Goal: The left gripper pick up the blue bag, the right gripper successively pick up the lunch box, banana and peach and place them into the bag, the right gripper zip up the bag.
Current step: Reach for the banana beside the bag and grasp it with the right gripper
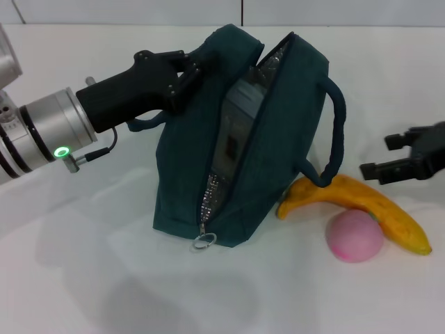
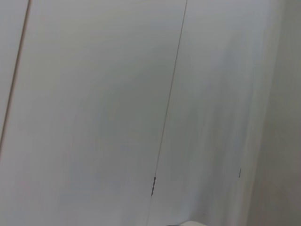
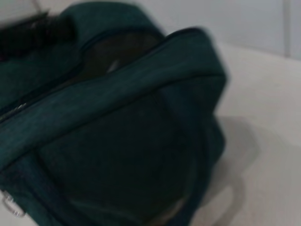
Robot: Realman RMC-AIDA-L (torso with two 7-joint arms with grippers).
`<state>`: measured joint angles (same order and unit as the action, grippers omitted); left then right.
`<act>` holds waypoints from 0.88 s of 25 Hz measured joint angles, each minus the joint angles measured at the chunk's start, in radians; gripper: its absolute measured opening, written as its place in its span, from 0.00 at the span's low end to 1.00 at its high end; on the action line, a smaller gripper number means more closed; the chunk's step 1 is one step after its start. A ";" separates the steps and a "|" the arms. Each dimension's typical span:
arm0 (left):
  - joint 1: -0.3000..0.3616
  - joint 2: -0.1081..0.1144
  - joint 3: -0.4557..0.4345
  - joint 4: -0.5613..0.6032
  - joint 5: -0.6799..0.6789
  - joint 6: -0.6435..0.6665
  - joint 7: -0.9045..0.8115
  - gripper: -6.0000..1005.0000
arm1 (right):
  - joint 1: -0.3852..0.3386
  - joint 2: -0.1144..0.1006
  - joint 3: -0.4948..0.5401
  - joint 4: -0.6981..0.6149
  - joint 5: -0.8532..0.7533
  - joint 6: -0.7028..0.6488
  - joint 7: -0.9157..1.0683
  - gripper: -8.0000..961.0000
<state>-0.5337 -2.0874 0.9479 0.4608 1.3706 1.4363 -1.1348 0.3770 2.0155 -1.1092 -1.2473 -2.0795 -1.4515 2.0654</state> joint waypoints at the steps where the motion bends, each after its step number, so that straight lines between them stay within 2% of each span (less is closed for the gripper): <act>1: 0.000 0.000 0.000 0.000 -0.004 0.000 0.001 0.05 | 0.034 -0.001 -0.057 -0.055 -0.060 -0.019 0.071 0.88; 2: 0.000 0.000 0.000 0.000 -0.006 0.000 0.001 0.05 | 0.053 -0.001 -0.079 -0.072 -0.087 -0.026 0.098 0.92; 9: 0.000 0.002 0.000 0.001 -0.019 -0.001 0.007 0.05 | 0.197 0.002 -0.208 -0.098 -0.268 -0.067 0.248 0.91; 15: 0.000 0.003 0.000 0.007 -0.021 -0.001 0.007 0.05 | 0.260 0.007 -0.302 -0.068 -0.342 -0.054 0.303 0.90; 22: 0.000 0.003 0.000 0.008 -0.023 -0.001 0.013 0.05 | 0.307 0.008 -0.348 0.007 -0.365 -0.035 0.314 0.88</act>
<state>-0.5337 -2.0846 0.9480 0.4688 1.3476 1.4357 -1.1219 0.6838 2.0236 -1.4567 -1.2400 -2.4447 -1.4867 2.3796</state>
